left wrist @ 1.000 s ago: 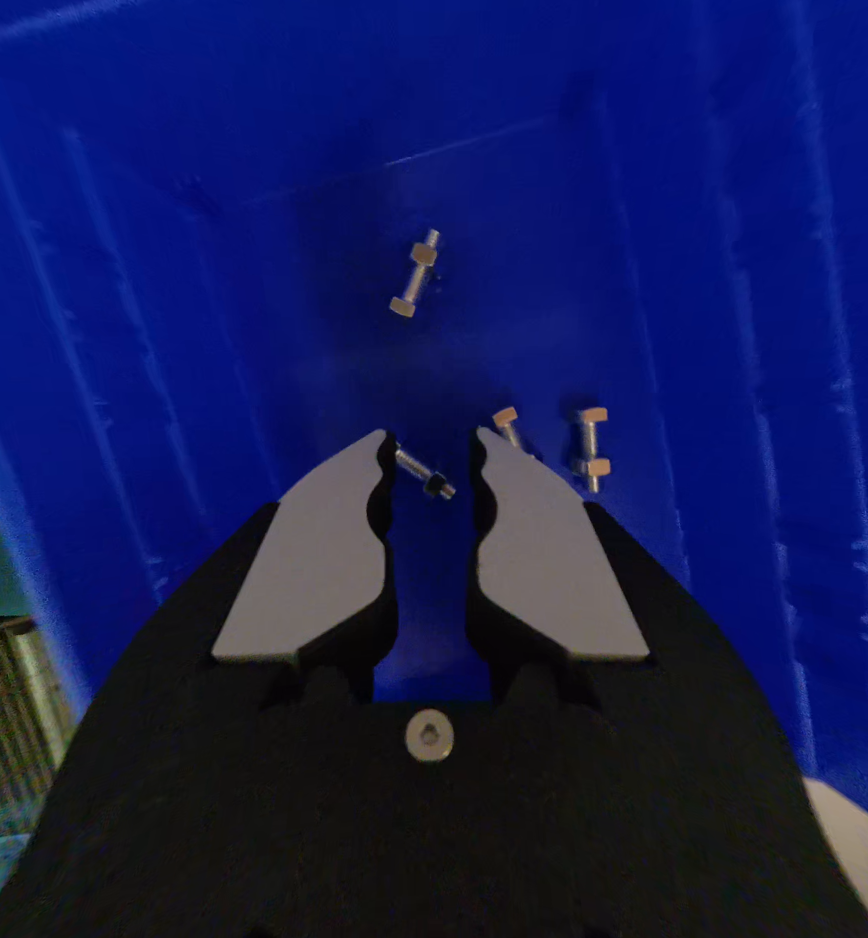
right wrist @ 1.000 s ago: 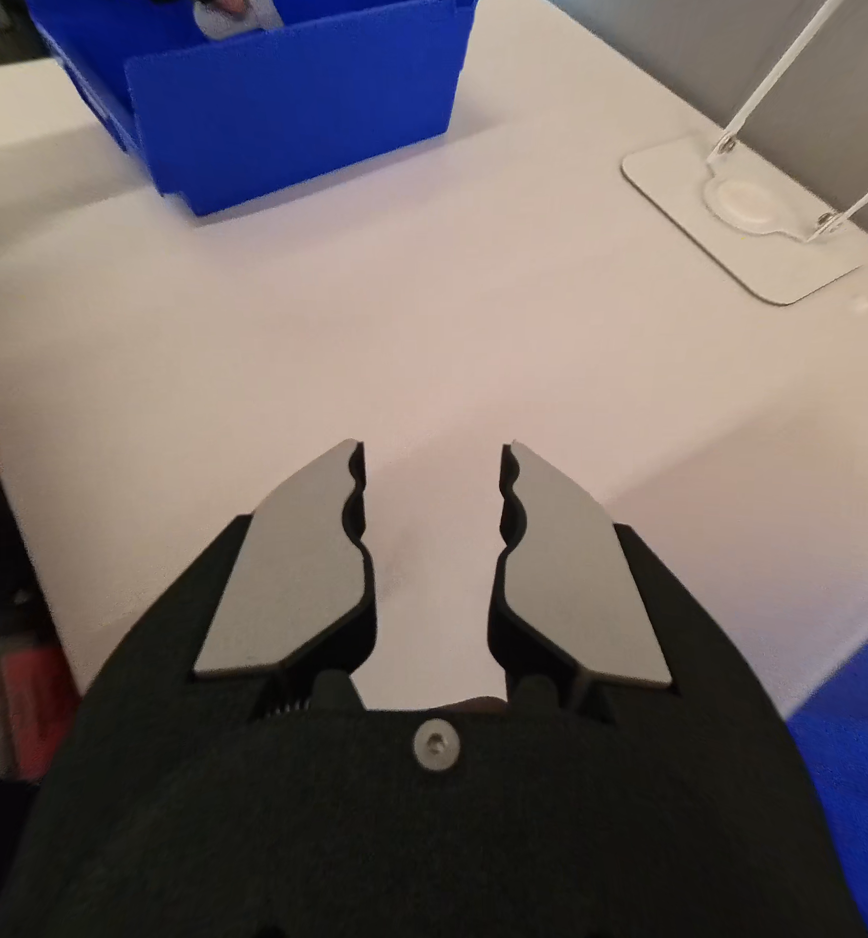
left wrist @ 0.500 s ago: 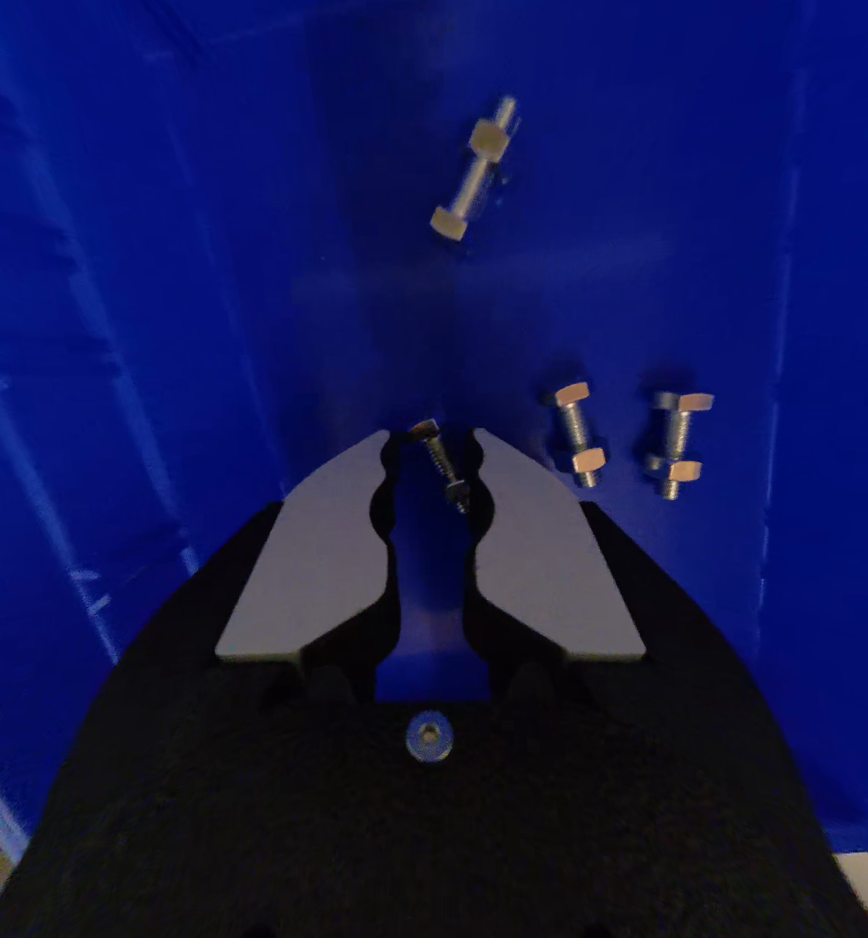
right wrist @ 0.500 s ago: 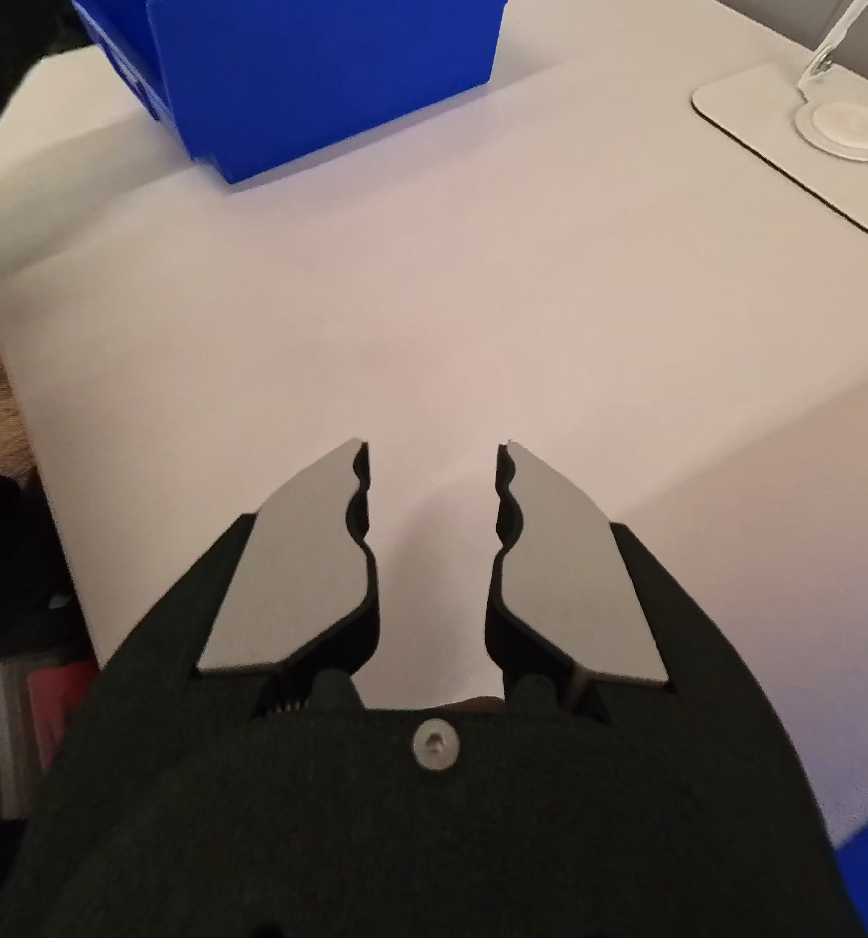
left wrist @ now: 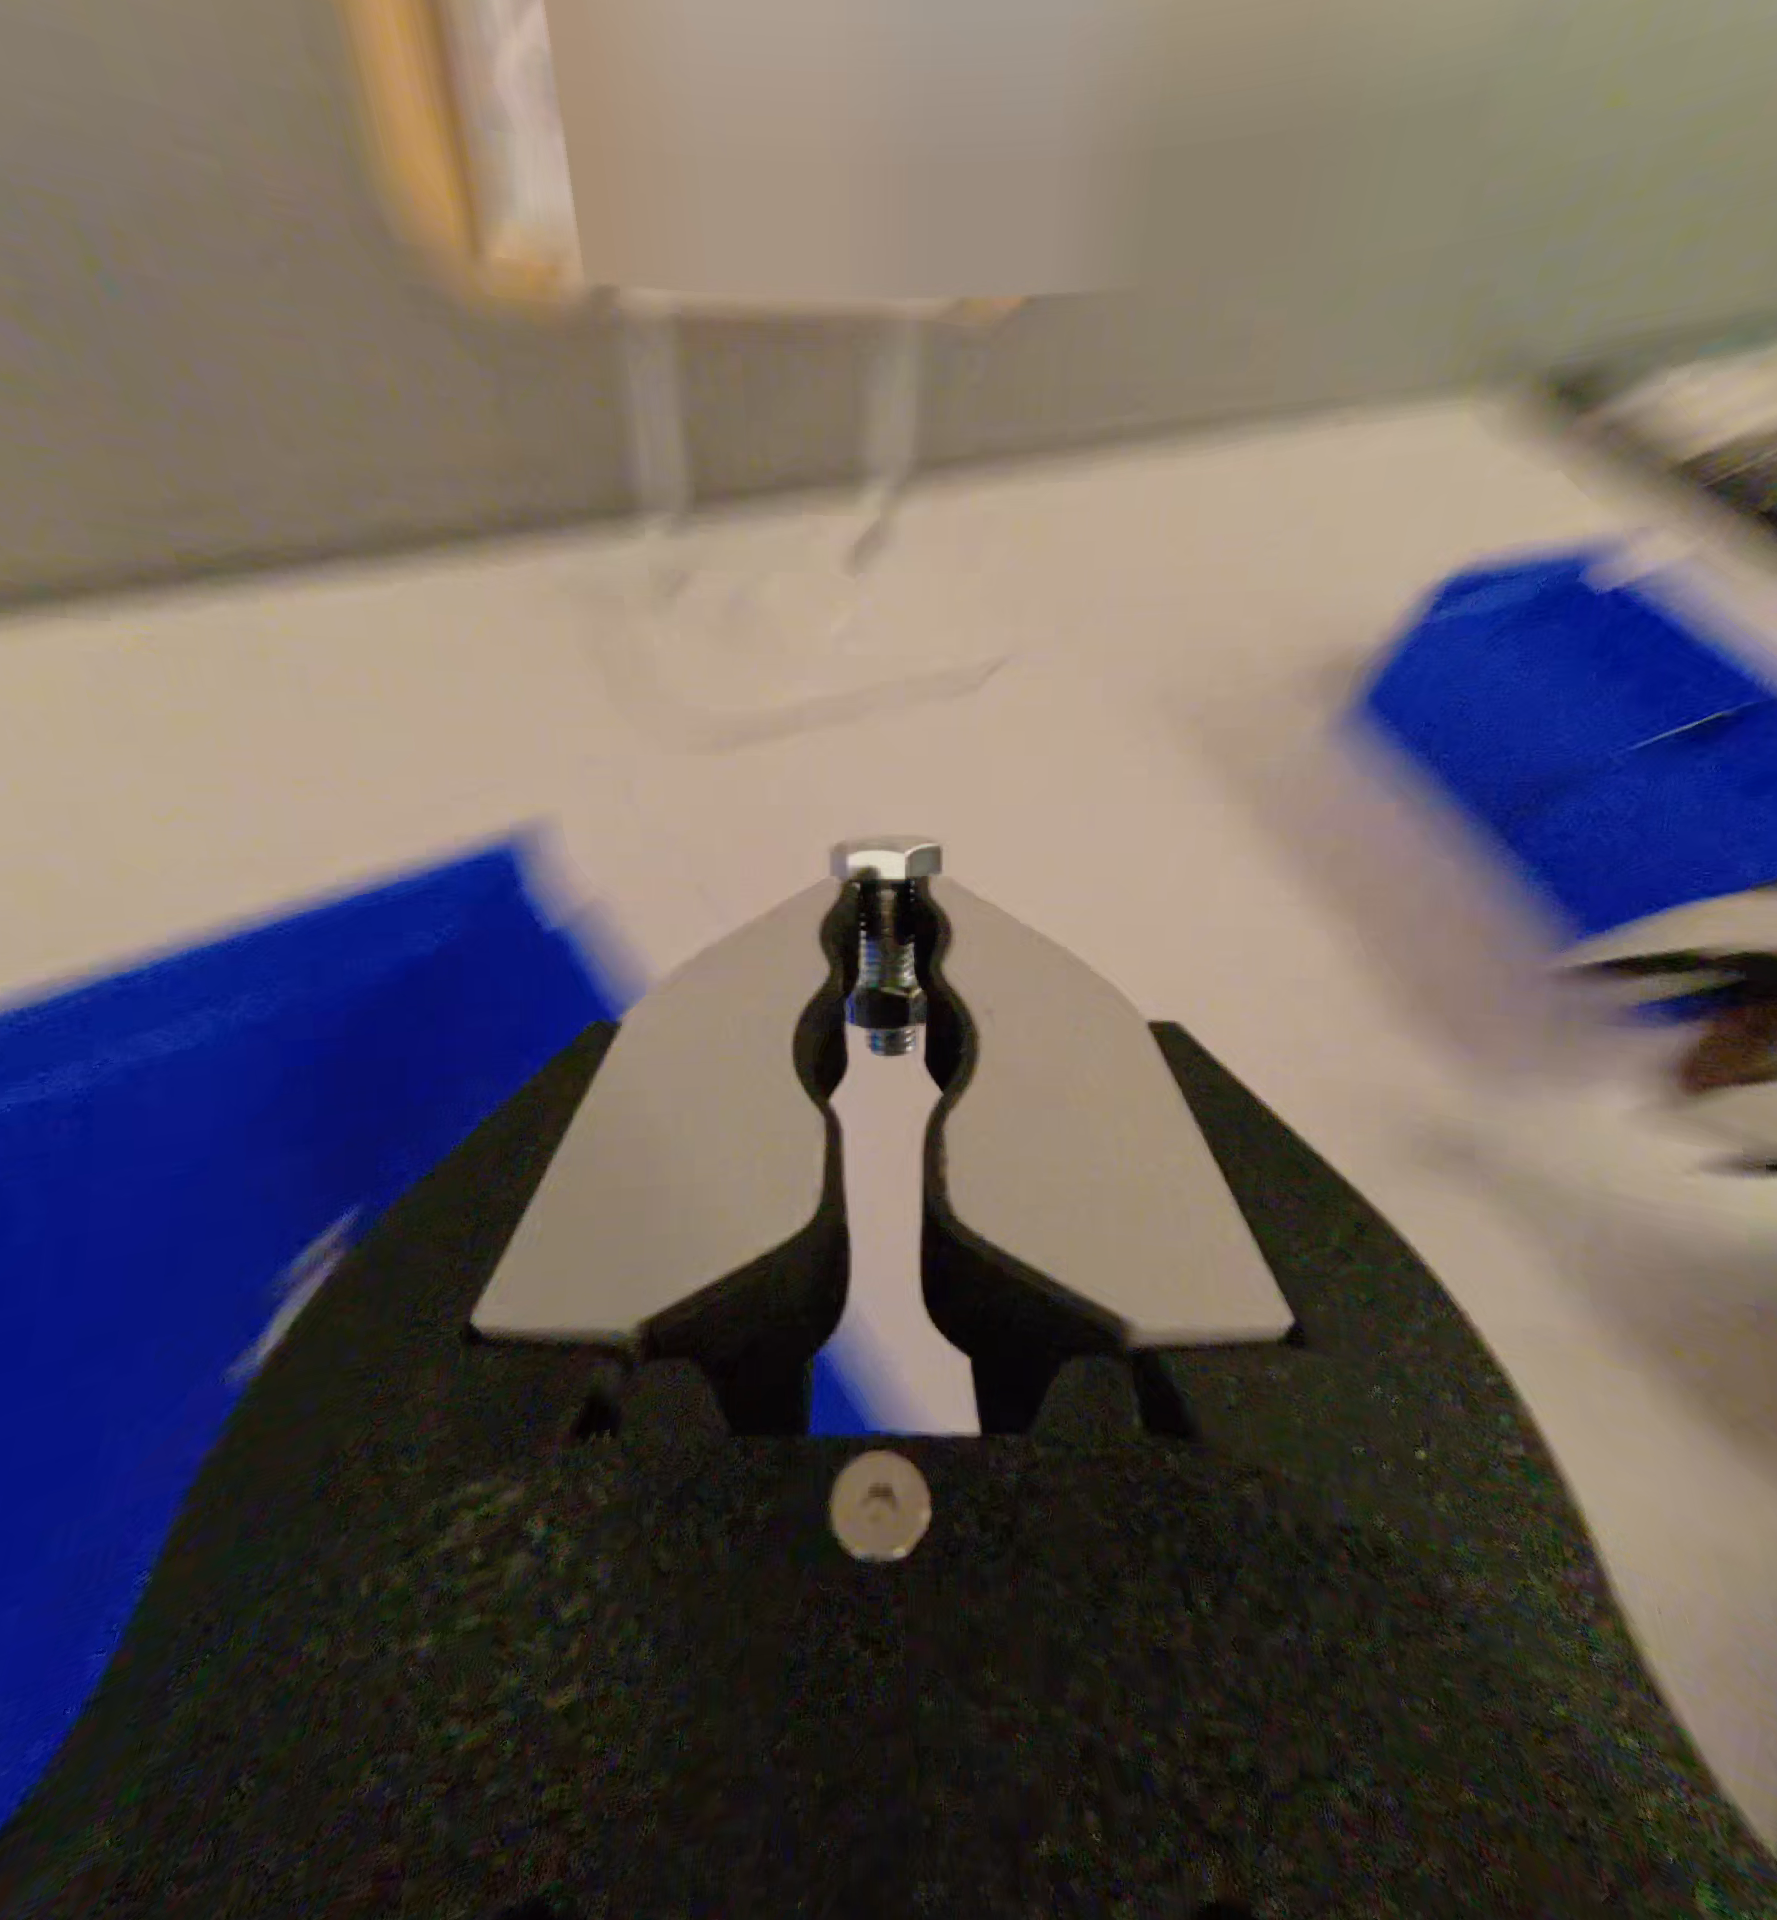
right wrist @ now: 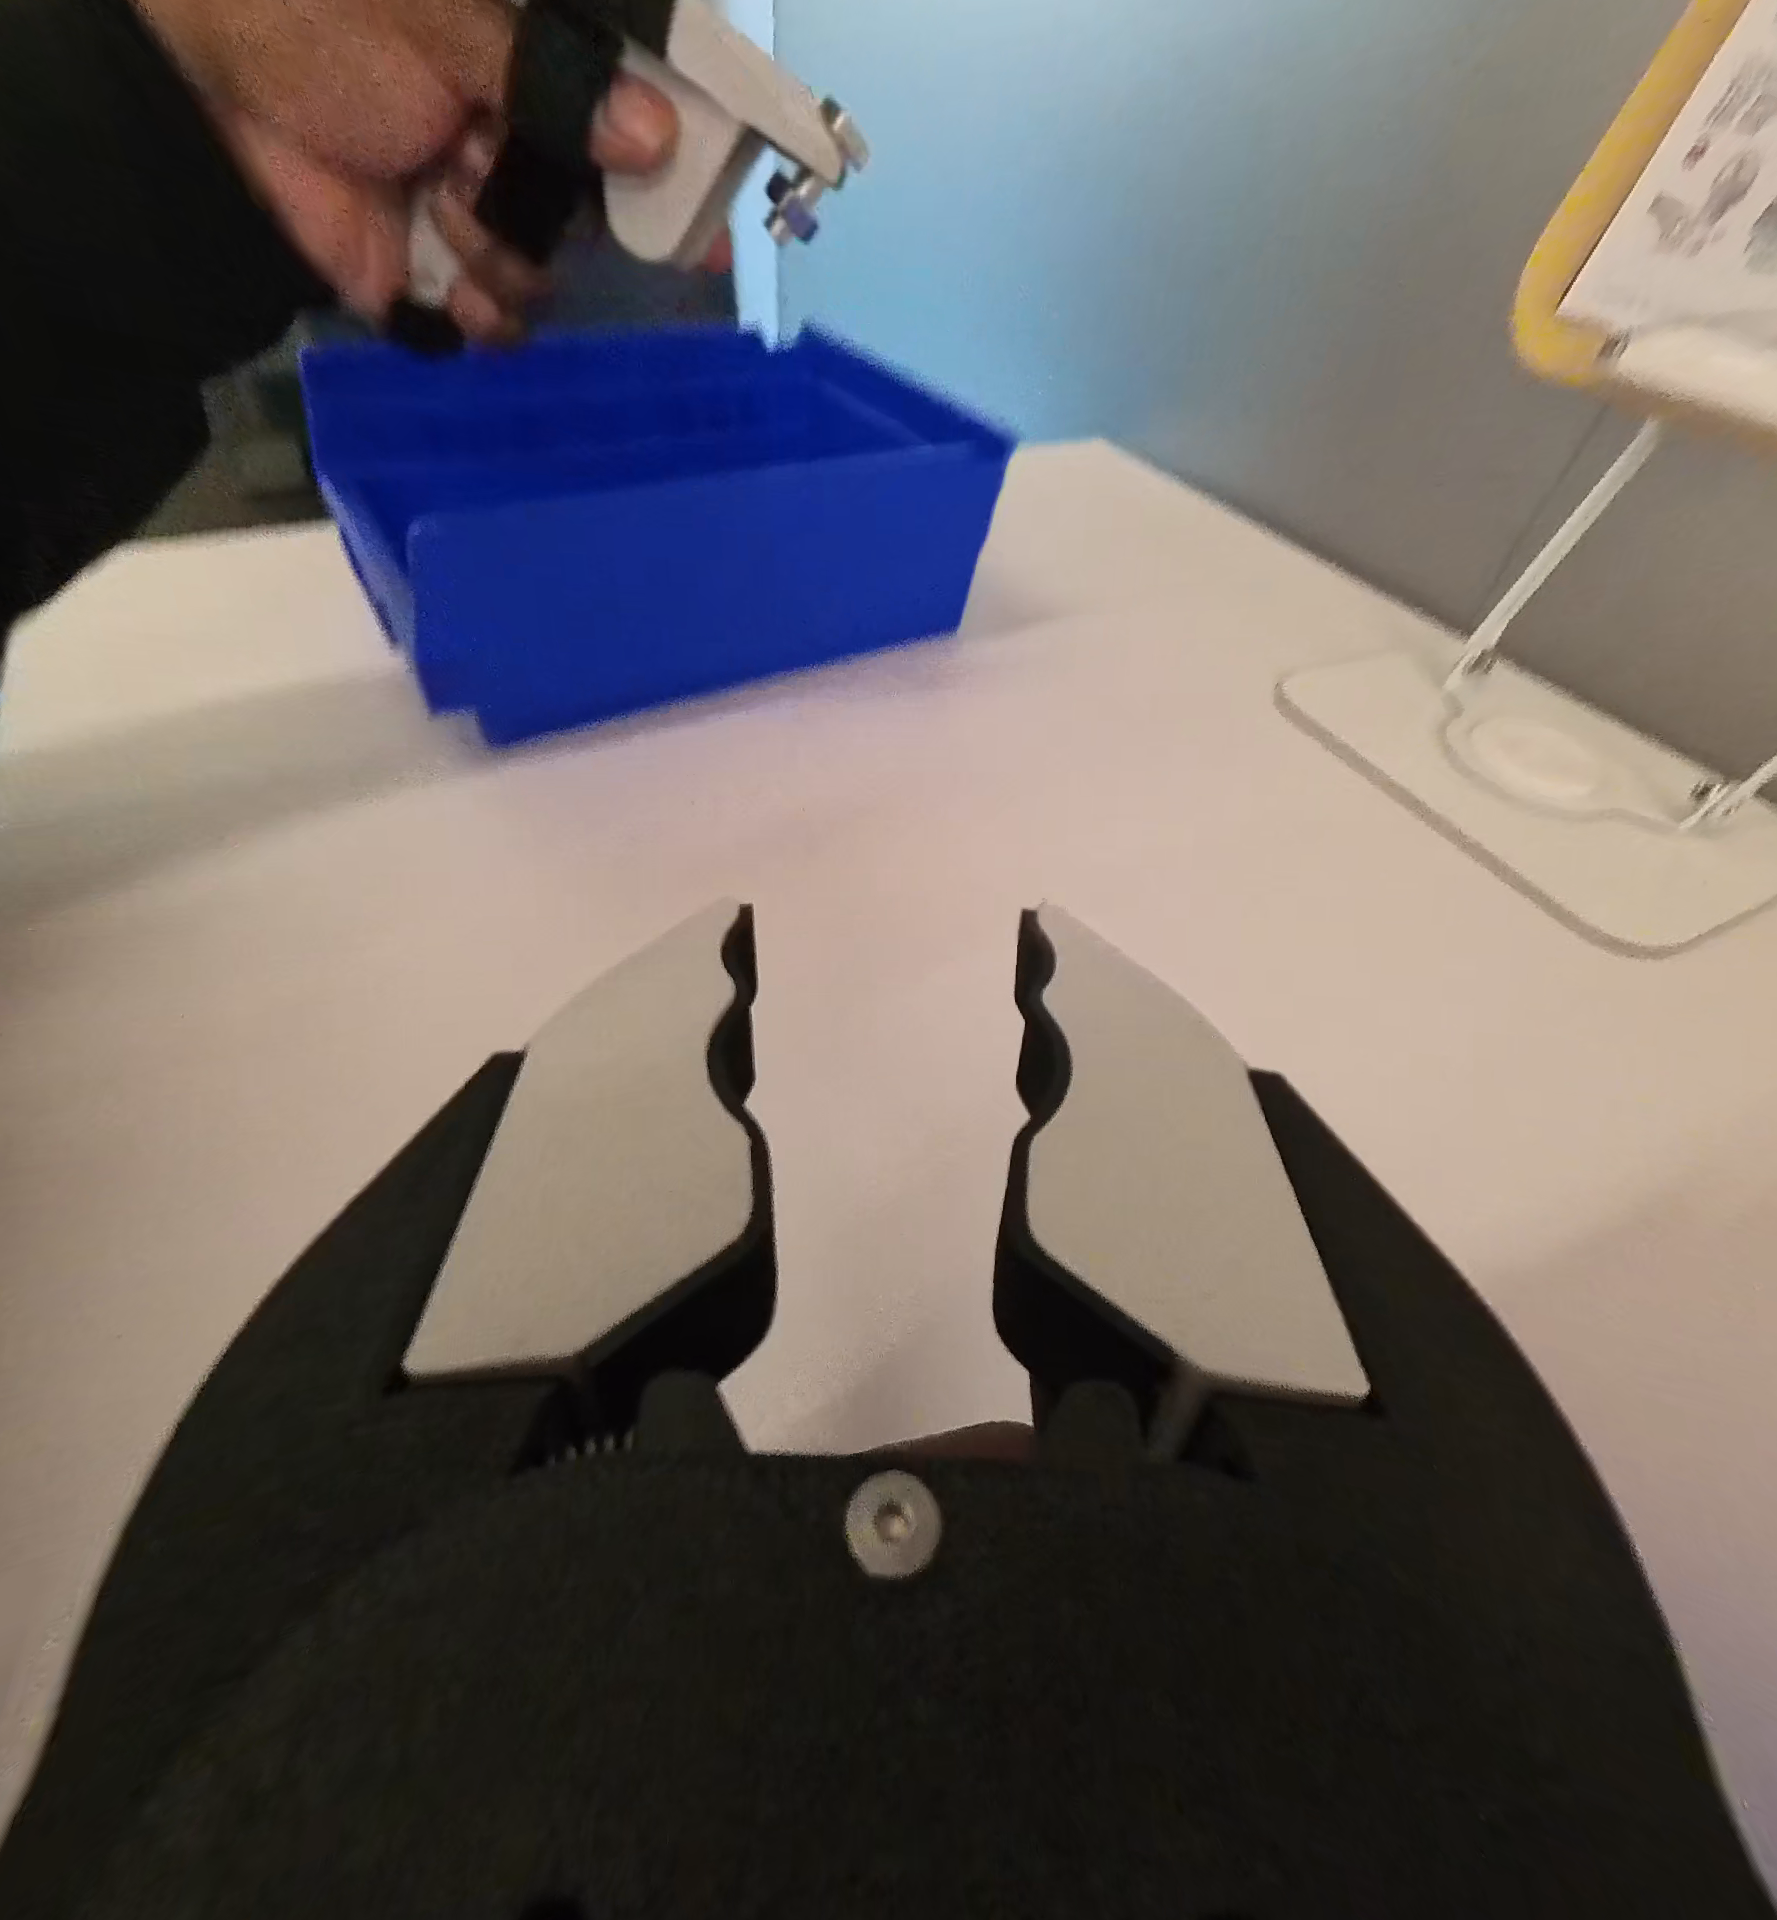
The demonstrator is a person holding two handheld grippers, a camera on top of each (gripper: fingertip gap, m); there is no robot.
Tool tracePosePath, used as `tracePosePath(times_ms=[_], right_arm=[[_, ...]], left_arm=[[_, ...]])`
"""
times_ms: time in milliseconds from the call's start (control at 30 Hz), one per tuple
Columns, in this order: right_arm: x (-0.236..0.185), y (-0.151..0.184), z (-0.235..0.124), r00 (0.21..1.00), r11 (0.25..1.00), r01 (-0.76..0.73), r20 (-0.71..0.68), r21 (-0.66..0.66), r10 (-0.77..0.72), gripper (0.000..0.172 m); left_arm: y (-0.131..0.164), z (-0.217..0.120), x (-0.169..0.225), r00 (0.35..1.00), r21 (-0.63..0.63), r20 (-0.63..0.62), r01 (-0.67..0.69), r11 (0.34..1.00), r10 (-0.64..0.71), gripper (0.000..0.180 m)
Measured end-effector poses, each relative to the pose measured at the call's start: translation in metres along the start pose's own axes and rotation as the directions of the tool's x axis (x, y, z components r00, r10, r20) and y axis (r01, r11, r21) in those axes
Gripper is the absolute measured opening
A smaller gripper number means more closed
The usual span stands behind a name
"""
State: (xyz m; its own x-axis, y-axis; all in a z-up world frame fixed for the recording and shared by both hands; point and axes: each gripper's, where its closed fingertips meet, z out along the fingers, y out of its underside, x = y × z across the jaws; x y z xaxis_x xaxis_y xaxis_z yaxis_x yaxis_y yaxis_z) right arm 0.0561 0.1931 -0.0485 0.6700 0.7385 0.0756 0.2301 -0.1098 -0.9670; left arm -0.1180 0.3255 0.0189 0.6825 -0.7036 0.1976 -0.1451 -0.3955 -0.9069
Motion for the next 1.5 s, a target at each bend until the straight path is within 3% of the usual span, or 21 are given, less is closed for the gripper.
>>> tracePosePath(times_ms=[67, 133, 233, 333, 433, 600, 733, 1000, 1233, 1500], right_arm=[[0.018, -0.028, 0.014, 0.999, 0.992, -0.001, -0.035, 0.130, 0.006, 0.048], [0.042, -0.053, 0.024, 0.992, 0.963, 0.048, -0.123, 0.264, -0.016, 0.047], [0.076, -0.062, 0.027, 0.946, 0.916, 0.202, -0.309, 0.346, -0.092, 0.046], [0.092, -0.041, 0.024, 0.901, 0.903, 0.283, -0.413, 0.324, -0.135, 0.042], [0.096, -0.015, 0.023, 0.903, 0.917, 0.263, -0.410, 0.301, -0.124, 0.037], [0.095, -0.008, 0.034, 0.916, 0.924, 0.253, -0.378, 0.288, -0.133, 0.032], [0.096, 0.002, 0.041, 0.929, 0.940, 0.216, -0.351, 0.263, -0.115, 0.031], [0.096, 0.001, 0.038, 0.926, 0.934, 0.222, -0.361, 0.279, -0.112, 0.032], [0.095, -0.003, 0.032, 0.903, 0.914, 0.308, -0.385, 0.266, -0.192, 0.037], [0.084, -0.008, 0.030, 0.866, 0.875, 0.410, -0.410, 0.258, -0.286, 0.023]], left_arm=[[-0.045, 0.016, 0.070, 0.962, 0.245, -0.273, 0.087, 0.966, -0.017, 0.009], [-0.063, 0.040, 0.115, 0.889, 0.367, -0.454, 0.246, 0.897, -0.058, 0.009], [-0.051, 0.092, 0.144, 0.791, 0.400, -0.596, 0.443, 0.802, -0.140, 0.009], [-0.020, 0.130, 0.152, 0.698, 0.363, -0.676, 0.596, 0.716, -0.238, 0.009], [0.006, 0.149, 0.160, 0.653, 0.327, -0.706, 0.643, 0.692, -0.274, 0.009], [0.028, 0.162, 0.174, 0.632, 0.283, -0.729, 0.628, 0.725, -0.262, 0.009], [0.026, 0.156, 0.172, 0.606, 0.301, -0.757, 0.656, 0.692, -0.244, 0.008], [0.030, 0.158, 0.182, 0.548, 0.229, -0.798, 0.659, 0.717, -0.249, 0.009], [0.031, 0.153, 0.188, 0.559, 0.243, -0.803, 0.626, 0.741, -0.209, 0.009], [0.030, 0.148, 0.189, 0.548, 0.253, -0.814, 0.631, 0.733, -0.191, 0.009]])
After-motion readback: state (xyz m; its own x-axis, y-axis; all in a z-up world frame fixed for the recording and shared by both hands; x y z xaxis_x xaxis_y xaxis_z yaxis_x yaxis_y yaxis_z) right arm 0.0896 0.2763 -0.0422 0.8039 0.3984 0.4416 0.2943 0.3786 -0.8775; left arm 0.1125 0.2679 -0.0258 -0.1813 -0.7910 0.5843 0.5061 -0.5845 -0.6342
